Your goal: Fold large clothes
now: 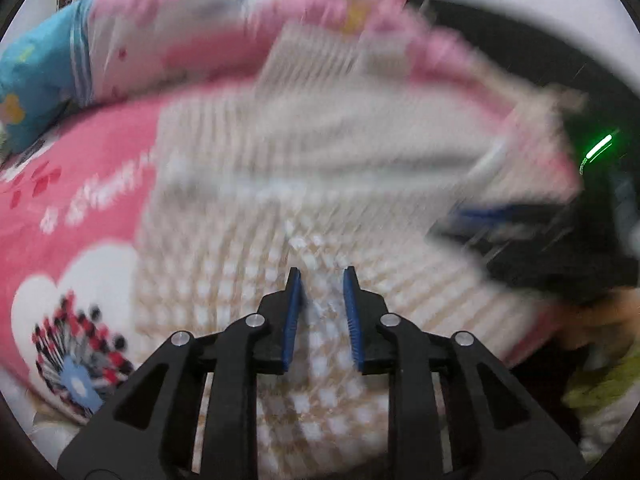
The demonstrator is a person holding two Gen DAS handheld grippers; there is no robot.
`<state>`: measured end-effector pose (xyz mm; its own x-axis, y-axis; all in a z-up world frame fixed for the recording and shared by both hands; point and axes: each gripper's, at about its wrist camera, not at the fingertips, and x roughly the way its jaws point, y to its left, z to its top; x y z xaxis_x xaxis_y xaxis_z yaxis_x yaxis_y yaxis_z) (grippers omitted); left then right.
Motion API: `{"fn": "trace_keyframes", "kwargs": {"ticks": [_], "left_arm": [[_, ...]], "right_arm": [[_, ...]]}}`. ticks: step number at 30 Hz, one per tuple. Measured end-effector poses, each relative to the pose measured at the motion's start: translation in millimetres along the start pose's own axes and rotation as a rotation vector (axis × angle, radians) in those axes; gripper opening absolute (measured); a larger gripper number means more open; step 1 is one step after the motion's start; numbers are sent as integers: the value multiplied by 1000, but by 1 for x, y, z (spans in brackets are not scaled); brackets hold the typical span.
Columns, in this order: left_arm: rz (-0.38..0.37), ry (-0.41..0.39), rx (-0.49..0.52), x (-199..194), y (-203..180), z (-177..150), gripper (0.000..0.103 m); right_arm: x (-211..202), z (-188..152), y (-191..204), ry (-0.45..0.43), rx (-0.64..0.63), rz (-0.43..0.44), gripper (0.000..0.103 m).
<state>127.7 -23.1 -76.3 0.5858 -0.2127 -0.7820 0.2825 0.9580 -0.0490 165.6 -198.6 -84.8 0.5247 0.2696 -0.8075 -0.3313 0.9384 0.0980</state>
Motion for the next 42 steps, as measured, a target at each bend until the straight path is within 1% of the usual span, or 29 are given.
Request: {"fn": "trace_keyframes", "kwargs": {"ticks": [2,3,5,7,9,10,11,12,13,16,19,21,22,23,24,25,26,28,29,31,33,35,36,37,38,39,40,41,42], "left_arm": [[-47,-45,-50,0,10,-5,23],[-61,-49,-61,-3,12,-4,23],[-84,-50,-82,-5,18,-4,23],[-101,-53,-96,-2,22,-6,23],[-106,-55,-111,0,24,-6,22],[-106,-55,-114,-2,25,-6,22],[-107,-54,-116,-1,27,-5,22],[-108,-48,-120,0,27,-5,22],[-111,-39,-128,1,26,-5,22],[-141,-27,-155,-1,30,-1,22],[-166,-12,-173,2,35,0,20],[-174,-9,-183,3,37,0,20],[-177,-8,-187,3,38,0,19],[-179,-8,-190,3,38,-1,19],[-182,-9,-193,3,38,-1,19],[-184,-10,-196,3,39,-1,19],[-184,-10,-201,1,38,-1,19],[-175,-27,-201,-5,37,-1,17],[-170,-49,-188,-13,34,-1,17],[-190,-93,-160,-31,29,-3,17],[-252,-146,-113,-53,18,-5,18],[-322,-166,-67,-65,4,-7,20],[-360,-156,-32,-65,-8,-10,21],[-368,-134,-15,-61,-16,-12,22],[-354,-83,2,-49,-25,-15,22],[-322,-30,15,-36,-32,-19,23],[-264,40,27,-17,-38,-23,23],[-266,51,1,-4,-34,-27,24],[-303,38,-38,-5,-27,-26,24]], "right_arm": [[-13,4,-2,12,37,6,37],[-25,4,-2,10,50,6,37],[-45,4,4,-24,41,21,37],[-60,6,13,-50,19,68,37],[-47,9,18,-25,-4,41,37],[-22,6,16,30,-3,-21,37],[-10,-1,15,42,2,-36,37],[2,-4,9,18,7,-22,37],[-1,-2,6,19,24,-3,37],[-27,5,4,18,73,27,37],[-71,-4,24,-49,9,68,37],[-80,-10,39,-48,-38,116,37],[-76,-14,44,-30,-56,111,37],[-63,-20,47,6,-67,82,37],[-34,-28,47,66,-63,43,37],[-16,-35,48,82,-62,34,37],[-12,-39,49,57,-71,22,37],[-22,-35,54,49,-79,-4,37],[-31,-32,54,43,-66,-2,37],[-54,-31,52,16,-59,-12,37],[-74,-38,47,-19,-55,-52,37],[-81,-43,37,-23,-41,-103,37],[-68,-48,30,11,-27,-132,37],[-52,-48,23,37,-18,-142,37],[-37,-54,16,52,-8,-126,38],[-29,-57,11,42,4,-108,38],[-31,-57,9,43,10,-96,39],[-34,-53,8,52,15,-88,39],[-42,-49,6,56,25,-74,39]]}}
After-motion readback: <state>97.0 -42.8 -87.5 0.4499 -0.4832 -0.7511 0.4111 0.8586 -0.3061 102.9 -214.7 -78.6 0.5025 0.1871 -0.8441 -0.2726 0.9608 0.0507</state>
